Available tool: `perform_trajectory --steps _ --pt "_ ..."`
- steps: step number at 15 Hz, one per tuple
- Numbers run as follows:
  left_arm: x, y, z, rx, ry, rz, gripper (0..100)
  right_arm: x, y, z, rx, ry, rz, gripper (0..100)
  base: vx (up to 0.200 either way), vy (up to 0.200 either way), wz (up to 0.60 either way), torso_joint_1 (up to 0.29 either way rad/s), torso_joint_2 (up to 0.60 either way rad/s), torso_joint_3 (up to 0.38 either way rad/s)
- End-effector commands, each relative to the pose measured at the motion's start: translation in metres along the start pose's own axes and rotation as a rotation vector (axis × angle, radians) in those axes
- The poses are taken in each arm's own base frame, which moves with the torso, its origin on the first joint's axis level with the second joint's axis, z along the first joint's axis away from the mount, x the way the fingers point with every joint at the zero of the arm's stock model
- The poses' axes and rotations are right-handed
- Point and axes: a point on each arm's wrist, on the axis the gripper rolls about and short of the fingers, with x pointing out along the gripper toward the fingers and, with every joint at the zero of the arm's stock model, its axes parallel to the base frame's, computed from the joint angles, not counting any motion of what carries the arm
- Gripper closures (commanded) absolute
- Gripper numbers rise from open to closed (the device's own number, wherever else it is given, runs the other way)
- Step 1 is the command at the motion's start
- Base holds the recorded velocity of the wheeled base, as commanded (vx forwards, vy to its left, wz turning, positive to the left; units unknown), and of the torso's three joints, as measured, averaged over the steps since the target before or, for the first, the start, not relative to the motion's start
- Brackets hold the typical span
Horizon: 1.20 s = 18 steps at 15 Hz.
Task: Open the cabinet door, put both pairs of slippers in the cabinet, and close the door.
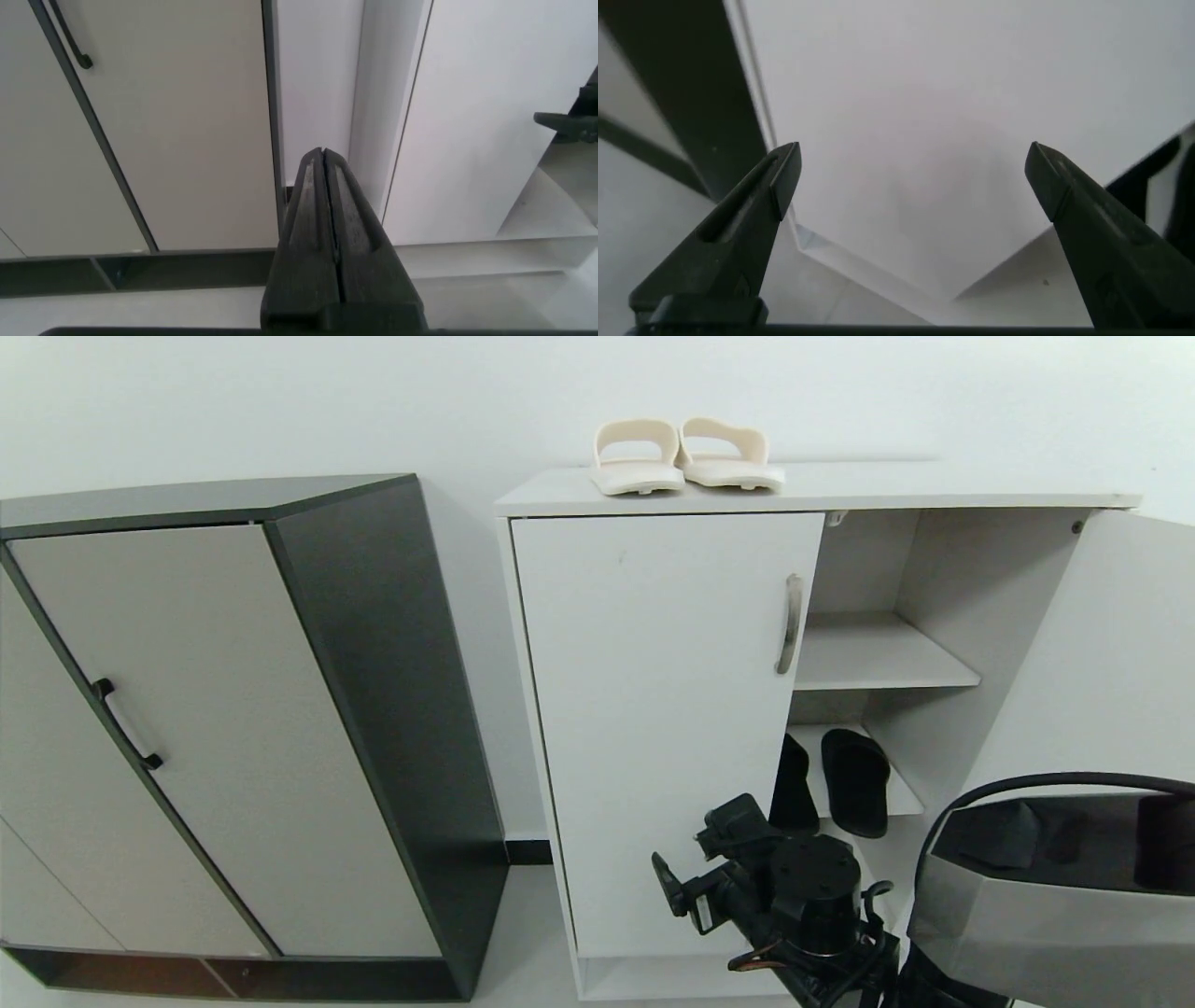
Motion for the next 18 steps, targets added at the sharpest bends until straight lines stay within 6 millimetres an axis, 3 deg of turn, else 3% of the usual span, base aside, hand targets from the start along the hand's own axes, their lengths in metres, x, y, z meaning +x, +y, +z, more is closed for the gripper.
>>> perform_trajectory --steps 1,9,18 --pt "0.0001 0.0000 0.0002 0.000 0.000 0.000 100 -0.0008 0.0007 -0.0008 0.000 -0.003 0.006 0 0.000 0.000 0.00 0.002 -0.13 -0.154" --pt "0.0001 0.0000 0.0002 -0.002 0.000 -0.002 100 -0.0034 -0.0001 0.0000 0.004 -0.017 0.019 0 0.000 0.000 0.00 0.065 -0.40 -0.336" --pt "0.0001 -0.0001 0.0002 -0.002 0.000 -0.003 100 -0.0029 -0.0001 -0.0041 -0.001 -0.005 0.020 0 0.000 0.000 0.00 0.156 -0.47 -0.322"
